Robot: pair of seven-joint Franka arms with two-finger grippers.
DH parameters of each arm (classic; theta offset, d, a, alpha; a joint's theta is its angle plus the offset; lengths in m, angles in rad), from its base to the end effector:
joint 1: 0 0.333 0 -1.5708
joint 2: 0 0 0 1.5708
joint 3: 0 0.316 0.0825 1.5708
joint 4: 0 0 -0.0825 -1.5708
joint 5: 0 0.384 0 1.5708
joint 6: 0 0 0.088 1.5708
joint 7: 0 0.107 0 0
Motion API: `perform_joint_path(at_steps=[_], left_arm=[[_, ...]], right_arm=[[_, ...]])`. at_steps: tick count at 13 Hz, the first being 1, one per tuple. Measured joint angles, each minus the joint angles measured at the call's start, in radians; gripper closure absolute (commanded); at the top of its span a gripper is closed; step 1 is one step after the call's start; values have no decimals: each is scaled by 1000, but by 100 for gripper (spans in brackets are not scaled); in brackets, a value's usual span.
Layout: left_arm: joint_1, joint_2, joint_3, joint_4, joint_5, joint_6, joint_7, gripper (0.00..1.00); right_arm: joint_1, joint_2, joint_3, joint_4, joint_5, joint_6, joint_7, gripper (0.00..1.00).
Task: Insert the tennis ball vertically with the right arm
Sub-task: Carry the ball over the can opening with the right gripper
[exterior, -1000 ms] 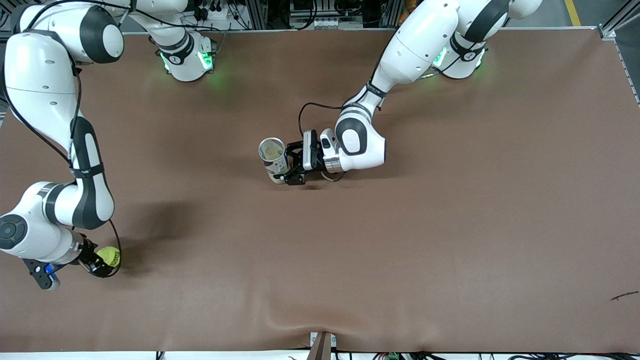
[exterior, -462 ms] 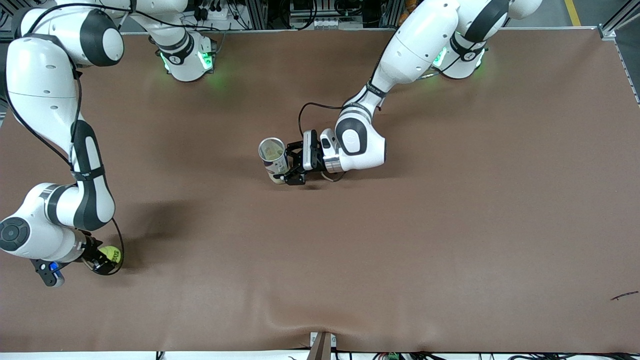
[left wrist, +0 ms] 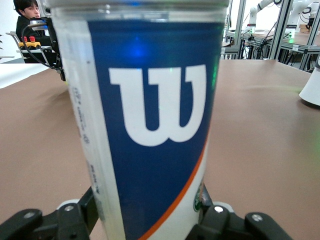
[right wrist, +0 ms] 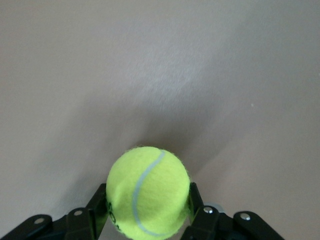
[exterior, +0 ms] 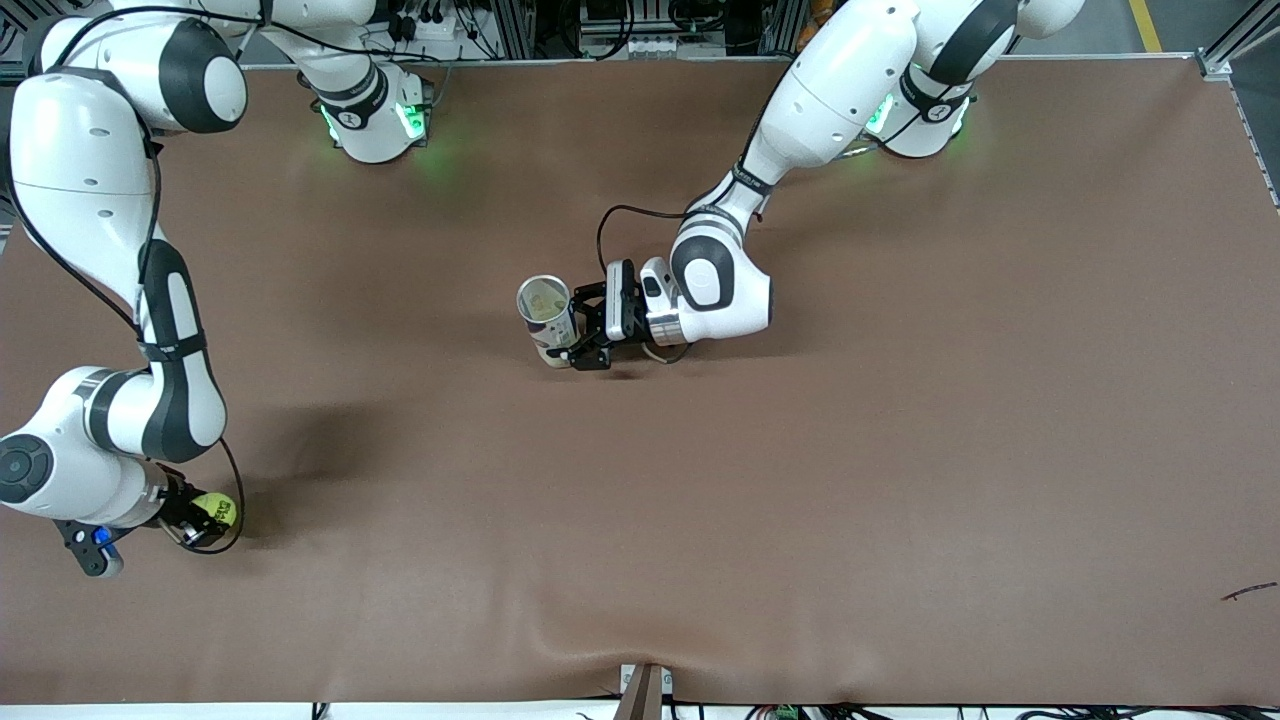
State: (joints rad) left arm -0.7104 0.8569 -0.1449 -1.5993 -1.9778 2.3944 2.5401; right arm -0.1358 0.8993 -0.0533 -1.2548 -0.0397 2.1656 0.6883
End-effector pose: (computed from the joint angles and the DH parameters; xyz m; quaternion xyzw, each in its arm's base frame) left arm 0.4573 -0.5188 0.1331 0.5708 -0.5797 0.4095 0.4129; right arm 0.7422 -0.1331 0.2171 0.9135 -0.4052 0.0153 0.0346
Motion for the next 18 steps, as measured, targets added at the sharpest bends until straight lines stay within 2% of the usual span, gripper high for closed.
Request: perform_joint_path(at_steps=[2,4,6,8,11,13,15,18], left_arm=[[0,0,0,0,0,0,0,24],[0,0,0,0,0,0,0,24],[0,1,0,0,-1,0,0,24],[0,1,0,1,-1,0,0,24],[0,1,0,1,-1,0,0,24],[0,1,0,1,-1,0,0,24],[0,1,0,1,-1,0,0,24],[0,1,0,1,-1,0,0,24]], right_arm=[[5,-25,43,33,0,-136,0,44],[11,-87,124,57,1,-288,20,44],[16,-181,224,64,4,-445,69,44],[24,-263,356,59,11,-568,145,45],[43,-318,555,-1,17,-606,382,45],[59,-333,654,-73,17,-588,518,45],[94,-340,700,-130,17,-563,631,45],[169,-340,707,-162,17,-550,737,45]])
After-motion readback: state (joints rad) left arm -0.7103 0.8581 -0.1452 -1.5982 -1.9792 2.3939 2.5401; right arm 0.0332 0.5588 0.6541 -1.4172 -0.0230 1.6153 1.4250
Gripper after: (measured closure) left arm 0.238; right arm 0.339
